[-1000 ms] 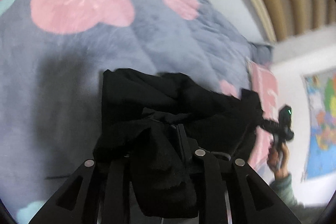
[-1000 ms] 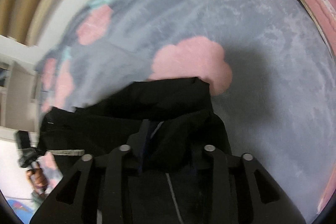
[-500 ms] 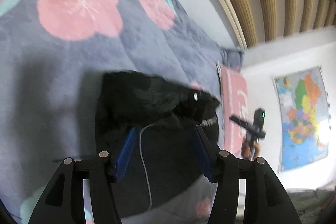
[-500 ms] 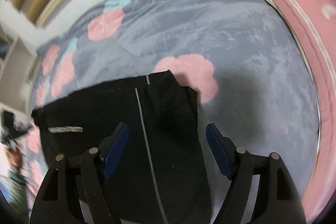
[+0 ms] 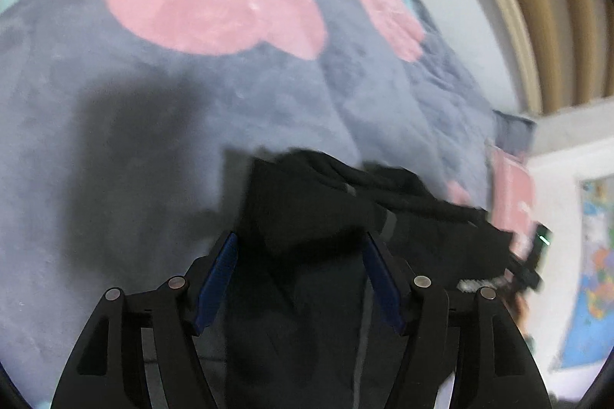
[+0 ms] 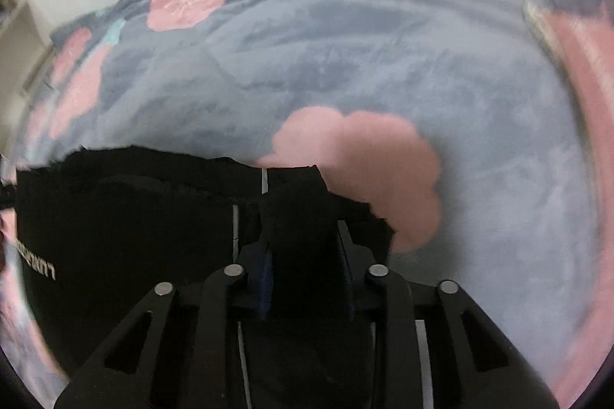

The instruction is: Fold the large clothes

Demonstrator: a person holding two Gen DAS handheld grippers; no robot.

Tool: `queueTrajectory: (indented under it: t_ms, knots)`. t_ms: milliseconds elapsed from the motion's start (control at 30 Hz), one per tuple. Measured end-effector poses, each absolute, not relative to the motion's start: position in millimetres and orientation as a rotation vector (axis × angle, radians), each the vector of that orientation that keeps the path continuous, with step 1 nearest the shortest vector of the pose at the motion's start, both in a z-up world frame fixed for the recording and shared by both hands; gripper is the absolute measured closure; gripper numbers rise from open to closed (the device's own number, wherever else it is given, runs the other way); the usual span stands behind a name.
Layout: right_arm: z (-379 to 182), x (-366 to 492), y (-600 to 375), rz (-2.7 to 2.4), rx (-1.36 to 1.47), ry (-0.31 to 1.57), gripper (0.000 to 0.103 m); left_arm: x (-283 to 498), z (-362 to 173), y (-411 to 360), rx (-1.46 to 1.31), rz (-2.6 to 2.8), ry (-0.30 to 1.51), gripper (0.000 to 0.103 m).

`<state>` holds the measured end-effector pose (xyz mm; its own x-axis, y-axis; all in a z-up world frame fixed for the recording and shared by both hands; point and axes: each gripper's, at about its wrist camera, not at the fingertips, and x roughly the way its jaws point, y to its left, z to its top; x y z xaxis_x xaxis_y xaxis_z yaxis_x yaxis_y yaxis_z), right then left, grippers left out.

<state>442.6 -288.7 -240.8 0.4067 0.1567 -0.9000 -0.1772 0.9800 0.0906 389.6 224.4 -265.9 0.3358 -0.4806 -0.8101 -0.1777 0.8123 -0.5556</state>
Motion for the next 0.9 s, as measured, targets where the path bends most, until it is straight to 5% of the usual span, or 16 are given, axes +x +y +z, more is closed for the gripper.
queueTrajectory:
  t_ms: [67,200,233,300,333,533,567,600,700,900]
  knots:
    - [-228,428,-289,0.168,-0.055,1.093,0.084,386,-265,227,-0.644,-0.228,1.233,0.081]
    - [-205,409,-302,0.123,-0.058,1.035,0.085,368,-254,232,-0.617,-0.193,1.187,0.081]
    - [-203,408,-304,0.131,-0.046,1.034,0.085,363,-253,234,-0.625,-0.181,1.175,0.078]
    - [-201,408,-306,0.139,-0.036,1.036,0.085,355,-252,241,-0.665,-0.167,1.157,0.043]
    - [-202,408,-306,0.144,-0.035,1.040,0.085,353,-252,243,-0.683,-0.158,1.147,0.034]
    - [-213,416,-307,0.156,0.050,1.068,0.085,369,-268,236,-0.739,-0.227,1.163,0.031]
    - [-215,416,-308,0.158,0.072,1.068,0.085,372,-269,232,-0.733,-0.239,1.160,0.050]
    - [-216,415,-310,0.161,0.091,1.067,0.085,375,-269,225,-0.710,-0.258,1.166,0.081]
    - [-212,411,-321,0.154,0.160,1.042,0.087,371,-248,212,-0.594,-0.266,1.113,0.090]
    - [-157,408,-337,0.106,0.188,0.904,0.090,374,-168,210,-0.556,-0.311,0.927,0.091]
